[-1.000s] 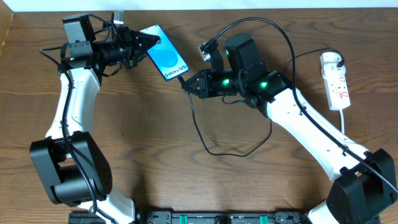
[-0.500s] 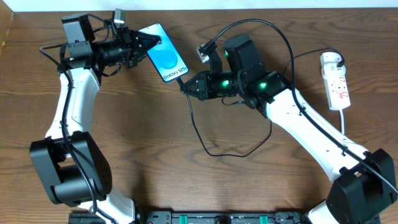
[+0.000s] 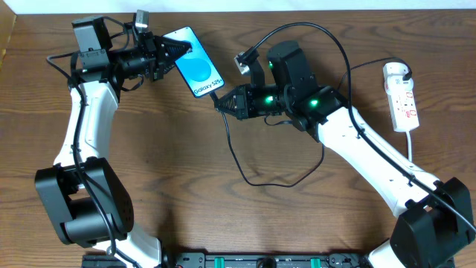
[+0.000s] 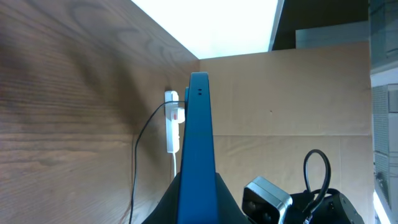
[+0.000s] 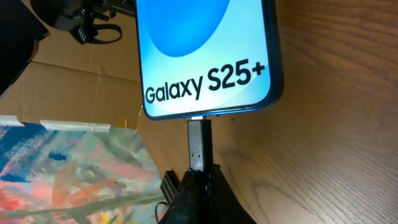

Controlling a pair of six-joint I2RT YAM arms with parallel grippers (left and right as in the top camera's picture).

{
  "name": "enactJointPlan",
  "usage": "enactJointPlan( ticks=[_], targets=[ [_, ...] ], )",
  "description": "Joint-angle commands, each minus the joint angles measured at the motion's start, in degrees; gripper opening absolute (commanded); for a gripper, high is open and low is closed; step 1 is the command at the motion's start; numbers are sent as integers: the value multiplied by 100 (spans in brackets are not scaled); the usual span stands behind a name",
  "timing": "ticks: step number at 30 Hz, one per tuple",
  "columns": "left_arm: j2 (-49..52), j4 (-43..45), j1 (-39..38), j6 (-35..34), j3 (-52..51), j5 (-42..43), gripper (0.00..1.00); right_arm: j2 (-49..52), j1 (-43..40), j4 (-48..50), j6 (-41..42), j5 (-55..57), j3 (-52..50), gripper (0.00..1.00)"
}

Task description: Plug charger to phone and switch on socket

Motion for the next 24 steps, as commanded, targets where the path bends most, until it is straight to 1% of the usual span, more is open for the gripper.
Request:
enactJointPlan(
  ticks=[1,3,5,9,13,19,22,24],
  targets=[
    [-151,-151,-216,101,26,1043,7,-101,-57,251,13,610,175,1],
    [-151,-149,-214,101,26,1040,8,-101,-57,92,11,608,175,1],
    [-149,-149,-214,103,26,1038,7,-101,-68,-83,-79,584,175,4],
    [-146,-149,-210,103,24,935,7,-103,-114,-352,-140,415,175,17],
    [-133,-146,-210,107,22,844,7,-116,-262,-367,-155,125,175,31],
    [-103,-149,-210,308,11,848,7,-157,-590,-380,-197,-153,175,35],
    [-101,-153,-210,741,-37,852,7,-192,-758,-520,-365,-164,175,36],
    [-90,-192,-210,1058,-74,848,7,-192,-885,-638,-490,-151,175,38]
  ],
)
